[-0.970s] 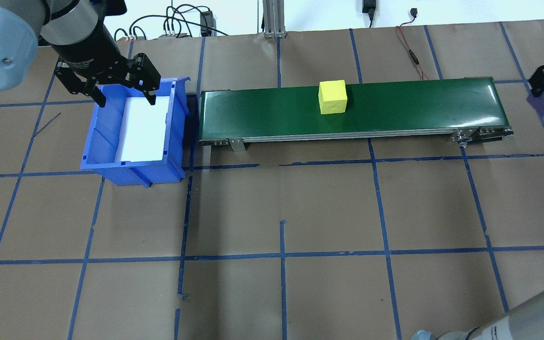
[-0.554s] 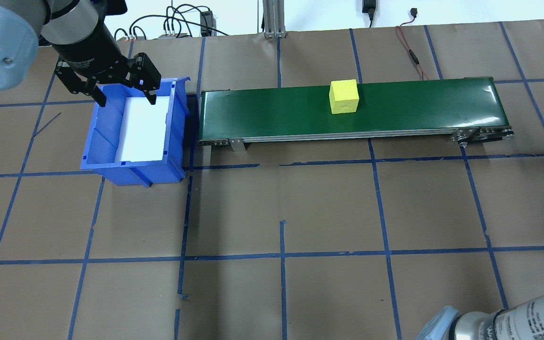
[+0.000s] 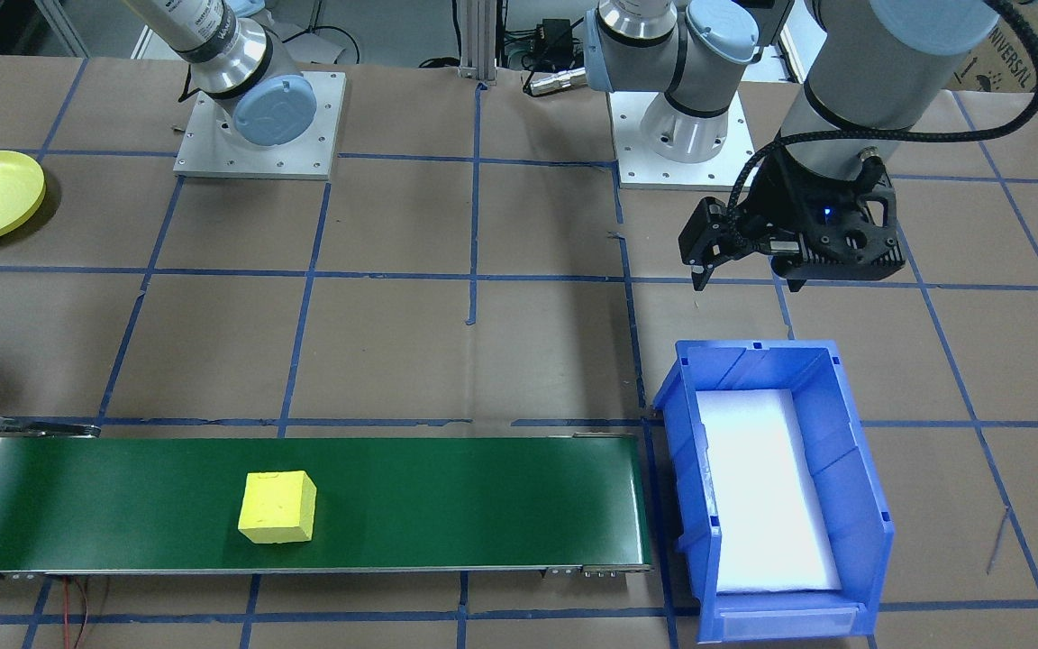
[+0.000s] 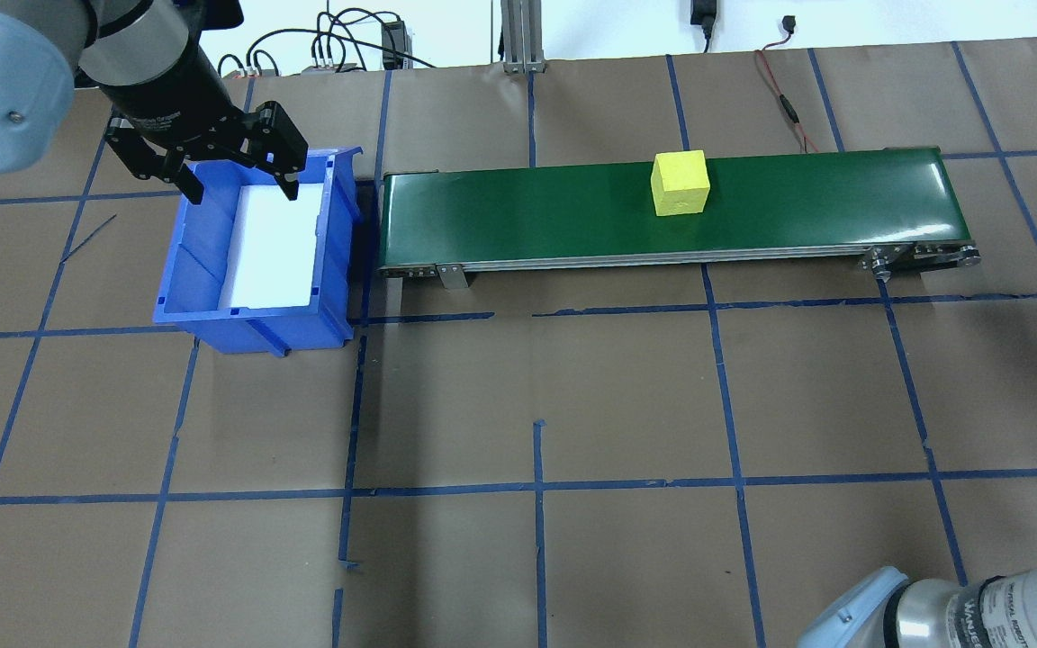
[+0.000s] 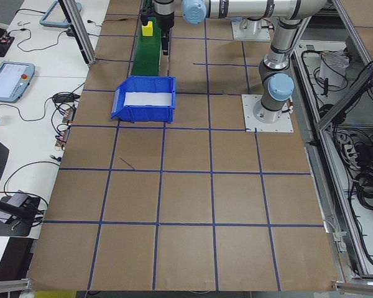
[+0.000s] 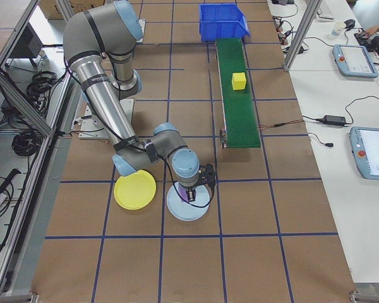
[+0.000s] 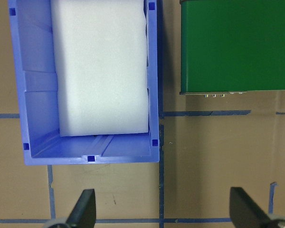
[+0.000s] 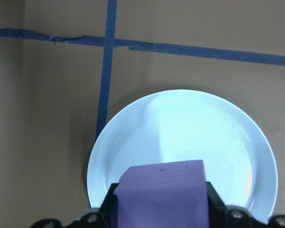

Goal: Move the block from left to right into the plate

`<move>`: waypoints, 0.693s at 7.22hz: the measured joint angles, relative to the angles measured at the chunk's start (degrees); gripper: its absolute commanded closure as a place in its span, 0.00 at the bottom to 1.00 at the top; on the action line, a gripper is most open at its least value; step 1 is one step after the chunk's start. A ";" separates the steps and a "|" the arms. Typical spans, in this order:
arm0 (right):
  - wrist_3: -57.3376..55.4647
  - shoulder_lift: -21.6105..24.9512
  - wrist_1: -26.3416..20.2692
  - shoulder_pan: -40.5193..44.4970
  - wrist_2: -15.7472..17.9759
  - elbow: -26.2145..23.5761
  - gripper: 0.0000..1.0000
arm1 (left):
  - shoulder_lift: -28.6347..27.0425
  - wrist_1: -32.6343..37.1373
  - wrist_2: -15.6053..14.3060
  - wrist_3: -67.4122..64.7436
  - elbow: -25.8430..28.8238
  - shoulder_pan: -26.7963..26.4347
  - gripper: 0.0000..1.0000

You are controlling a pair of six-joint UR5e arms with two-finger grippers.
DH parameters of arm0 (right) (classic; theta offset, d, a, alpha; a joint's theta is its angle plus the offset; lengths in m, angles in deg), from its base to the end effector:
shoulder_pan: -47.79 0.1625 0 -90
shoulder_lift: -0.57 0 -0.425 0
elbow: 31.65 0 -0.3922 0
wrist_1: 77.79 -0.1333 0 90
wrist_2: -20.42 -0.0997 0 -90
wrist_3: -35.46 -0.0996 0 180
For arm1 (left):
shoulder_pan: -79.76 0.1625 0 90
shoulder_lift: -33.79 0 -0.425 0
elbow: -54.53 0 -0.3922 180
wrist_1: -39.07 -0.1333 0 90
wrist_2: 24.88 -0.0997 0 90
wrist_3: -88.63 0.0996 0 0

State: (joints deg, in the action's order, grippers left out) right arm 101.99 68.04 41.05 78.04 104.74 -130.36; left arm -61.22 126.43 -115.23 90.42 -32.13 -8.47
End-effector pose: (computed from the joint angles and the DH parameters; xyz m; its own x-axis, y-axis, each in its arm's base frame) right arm -0.4407 -0.4227 0.2485 -0.9899 -0.1185 -0.0778 -0.1128 0.9909 -0.0740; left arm -0.1162 -0.5344 0.4766 -1.0000 0.0002 -0.0066 0.0004 0.9999 -0.0167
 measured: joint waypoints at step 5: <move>-6.39 6.28 -9.51 10.32 -0.57 4.52 0.00 | 0.00 0.00 0.02 0.03 0.11 0.03 0.00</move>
State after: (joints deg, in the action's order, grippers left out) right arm 95.60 74.32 31.54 88.36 104.16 -125.84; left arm -61.22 126.43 -115.21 90.45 -32.02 -8.44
